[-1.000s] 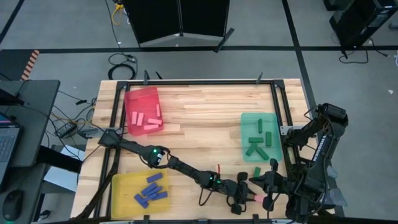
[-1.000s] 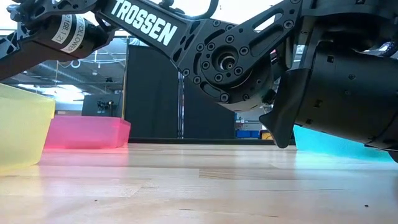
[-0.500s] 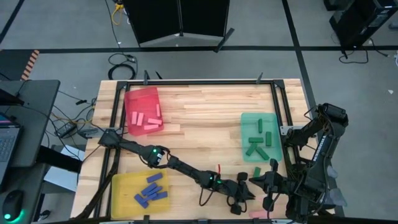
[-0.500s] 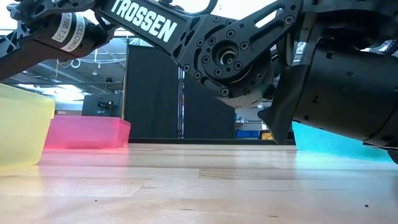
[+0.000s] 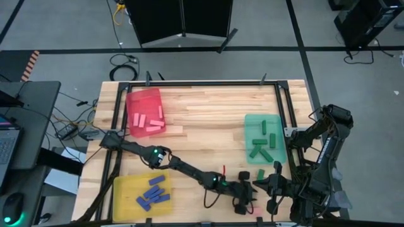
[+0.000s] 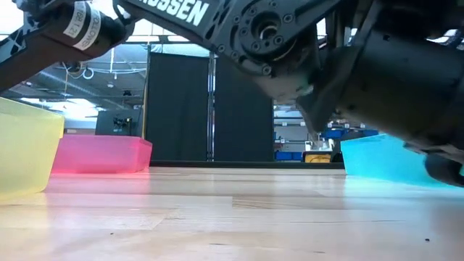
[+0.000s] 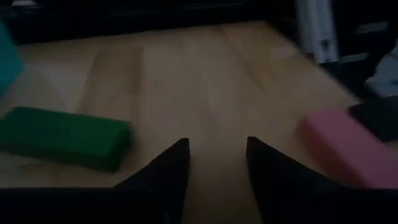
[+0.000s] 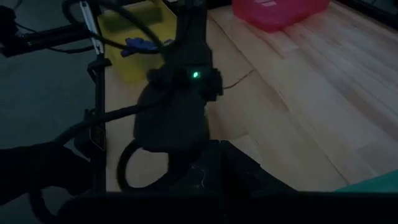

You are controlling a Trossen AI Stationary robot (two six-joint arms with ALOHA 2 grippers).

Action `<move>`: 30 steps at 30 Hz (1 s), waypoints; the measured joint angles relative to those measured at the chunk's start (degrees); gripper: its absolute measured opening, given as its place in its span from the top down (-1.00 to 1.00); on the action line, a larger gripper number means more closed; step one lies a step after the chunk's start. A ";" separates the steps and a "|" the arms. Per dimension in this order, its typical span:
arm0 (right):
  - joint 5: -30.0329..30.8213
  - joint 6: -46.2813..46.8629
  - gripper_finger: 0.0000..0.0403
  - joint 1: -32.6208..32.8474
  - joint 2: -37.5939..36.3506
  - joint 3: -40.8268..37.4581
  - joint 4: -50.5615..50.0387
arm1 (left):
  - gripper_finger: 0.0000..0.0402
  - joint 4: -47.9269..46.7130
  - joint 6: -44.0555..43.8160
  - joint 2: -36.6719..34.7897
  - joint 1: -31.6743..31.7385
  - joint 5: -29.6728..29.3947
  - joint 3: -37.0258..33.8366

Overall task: Sort blocks
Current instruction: Put the pink block into the red bin

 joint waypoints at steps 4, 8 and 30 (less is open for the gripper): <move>0.02 -0.34 0.96 0.00 0.00 0.00 0.34 | 0.07 -3.53 0.21 -2.22 1.47 -0.05 -0.12; 0.09 -1.01 0.96 0.00 0.00 0.00 0.93 | 0.00 -8.20 0.20 -5.58 2.42 3.03 -0.16; 1.69 -12.35 0.96 0.00 -0.17 -0.02 7.65 | -0.32 -22.31 -2.99 -11.28 -8.76 -2.97 -0.01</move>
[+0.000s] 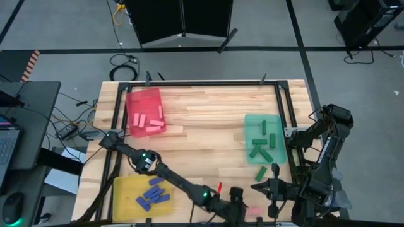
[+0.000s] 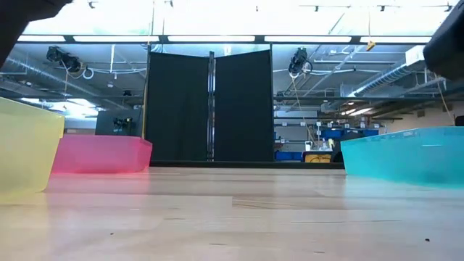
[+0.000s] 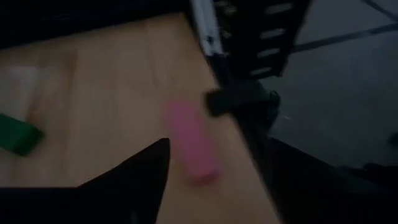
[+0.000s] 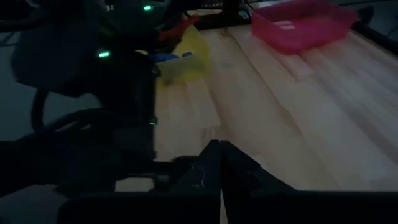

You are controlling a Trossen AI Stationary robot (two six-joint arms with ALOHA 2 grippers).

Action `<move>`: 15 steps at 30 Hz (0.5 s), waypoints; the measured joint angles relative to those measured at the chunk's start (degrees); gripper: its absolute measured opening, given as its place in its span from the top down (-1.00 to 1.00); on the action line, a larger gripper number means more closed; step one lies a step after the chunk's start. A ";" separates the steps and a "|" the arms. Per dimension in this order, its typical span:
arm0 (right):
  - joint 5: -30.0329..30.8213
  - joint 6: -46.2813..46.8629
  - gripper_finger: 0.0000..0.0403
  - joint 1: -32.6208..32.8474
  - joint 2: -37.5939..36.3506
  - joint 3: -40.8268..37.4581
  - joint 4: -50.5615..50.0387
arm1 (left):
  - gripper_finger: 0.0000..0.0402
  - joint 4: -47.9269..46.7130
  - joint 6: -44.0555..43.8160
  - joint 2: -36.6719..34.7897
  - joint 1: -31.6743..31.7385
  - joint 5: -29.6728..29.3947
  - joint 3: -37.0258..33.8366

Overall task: Sort blocks
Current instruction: Put the pink block into the red bin

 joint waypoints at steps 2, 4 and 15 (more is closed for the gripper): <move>-0.02 -0.69 0.96 -0.06 -0.01 0.00 0.66 | -0.45 -0.61 -0.14 0.02 -1.03 -2.02 -0.02; 0.00 -1.49 0.96 -0.07 0.00 0.00 1.34 | -0.59 0.07 -0.31 0.31 -1.64 -4.05 -0.01; 0.00 -3.91 0.96 -1.09 -0.04 0.02 3.08 | -0.83 3.26 -5.78 3.80 -0.86 -6.18 0.05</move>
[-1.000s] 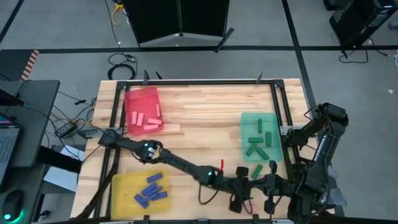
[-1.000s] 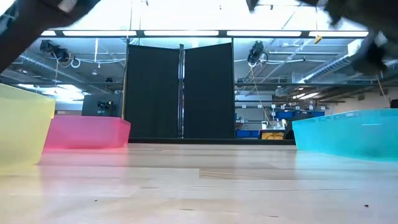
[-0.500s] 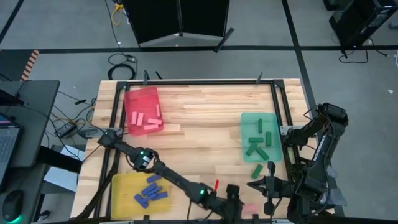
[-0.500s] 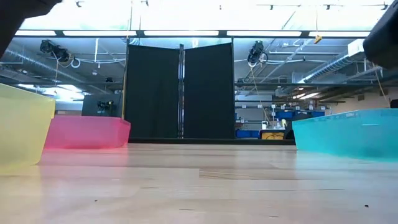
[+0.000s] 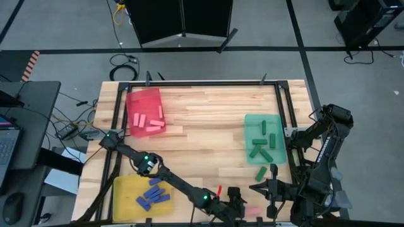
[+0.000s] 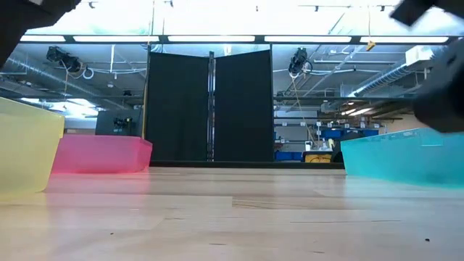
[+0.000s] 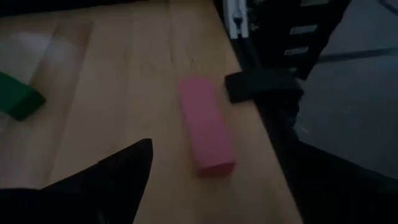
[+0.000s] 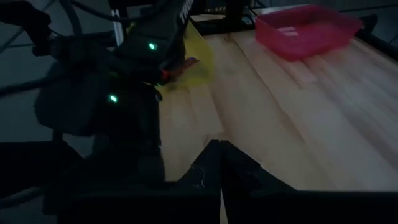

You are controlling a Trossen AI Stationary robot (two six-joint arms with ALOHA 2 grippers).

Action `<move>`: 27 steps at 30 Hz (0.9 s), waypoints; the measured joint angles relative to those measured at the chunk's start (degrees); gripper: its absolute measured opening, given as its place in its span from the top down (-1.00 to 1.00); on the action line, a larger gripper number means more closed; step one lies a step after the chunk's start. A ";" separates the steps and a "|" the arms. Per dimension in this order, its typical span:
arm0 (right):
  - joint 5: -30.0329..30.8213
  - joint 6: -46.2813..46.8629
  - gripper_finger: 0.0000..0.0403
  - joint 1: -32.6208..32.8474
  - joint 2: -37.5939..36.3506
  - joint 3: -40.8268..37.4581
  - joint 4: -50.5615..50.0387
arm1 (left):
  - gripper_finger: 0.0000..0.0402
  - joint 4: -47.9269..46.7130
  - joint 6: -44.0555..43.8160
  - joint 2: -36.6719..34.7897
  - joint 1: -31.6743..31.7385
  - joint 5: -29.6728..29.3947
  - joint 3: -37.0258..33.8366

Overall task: Sort blocks
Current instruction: Put the pink block into the red bin

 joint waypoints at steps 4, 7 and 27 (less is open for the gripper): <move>-0.02 -0.91 0.96 -0.27 0.00 0.00 0.37 | -0.83 0.88 -0.13 1.23 0.40 0.11 -0.01; -0.02 -1.20 0.96 -0.56 0.00 0.00 0.37 | -0.83 1.54 -0.49 2.00 0.61 0.81 -0.03; -0.22 -2.11 0.96 -1.14 0.00 0.00 1.33 | -0.45 5.85 -1.34 3.99 2.36 0.64 0.08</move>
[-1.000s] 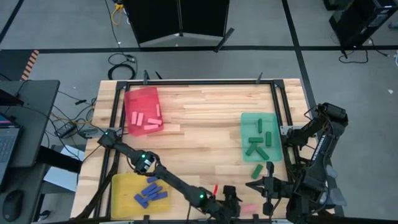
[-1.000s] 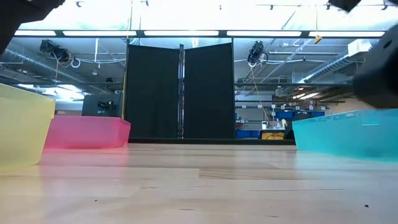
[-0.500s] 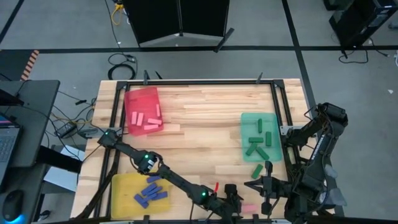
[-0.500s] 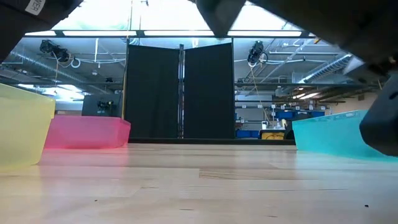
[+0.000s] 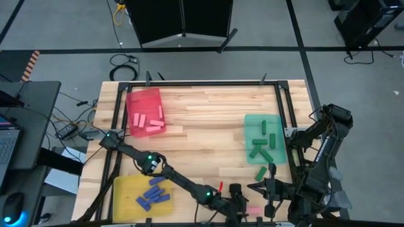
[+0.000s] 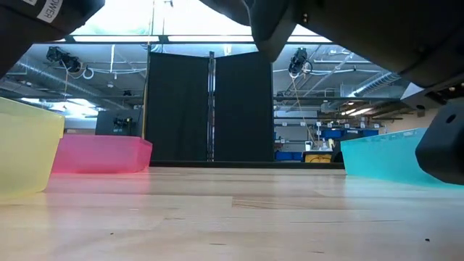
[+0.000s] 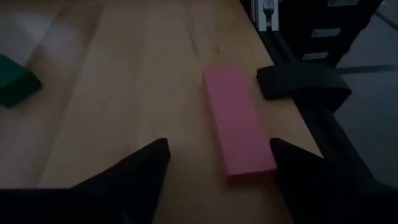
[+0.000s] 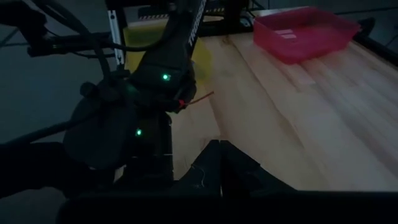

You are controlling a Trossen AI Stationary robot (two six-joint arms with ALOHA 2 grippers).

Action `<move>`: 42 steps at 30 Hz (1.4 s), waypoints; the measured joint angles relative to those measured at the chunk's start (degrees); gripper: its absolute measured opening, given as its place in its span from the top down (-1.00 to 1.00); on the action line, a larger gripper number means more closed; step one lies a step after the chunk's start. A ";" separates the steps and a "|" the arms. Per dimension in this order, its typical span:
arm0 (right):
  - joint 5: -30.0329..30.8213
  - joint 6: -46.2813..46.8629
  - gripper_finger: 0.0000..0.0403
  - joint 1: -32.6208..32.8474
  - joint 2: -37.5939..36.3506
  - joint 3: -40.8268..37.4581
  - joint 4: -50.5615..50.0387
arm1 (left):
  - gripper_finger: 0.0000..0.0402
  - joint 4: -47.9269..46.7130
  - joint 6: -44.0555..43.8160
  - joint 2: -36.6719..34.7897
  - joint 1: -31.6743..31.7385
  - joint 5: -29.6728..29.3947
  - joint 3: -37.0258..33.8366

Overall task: Sort blocks
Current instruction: Put the pink block into the red bin

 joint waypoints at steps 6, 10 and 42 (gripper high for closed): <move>0.00 0.00 0.96 0.00 0.00 0.00 0.18 | -0.38 1.32 0.02 0.74 0.68 0.77 0.11; -0.02 -0.02 0.96 0.02 0.00 0.00 0.17 | -0.33 1.56 0.43 0.80 1.04 1.46 0.09; 0.04 -0.39 0.96 0.02 0.00 0.00 0.53 | 0.44 -2.14 1.53 -0.44 2.78 5.56 0.20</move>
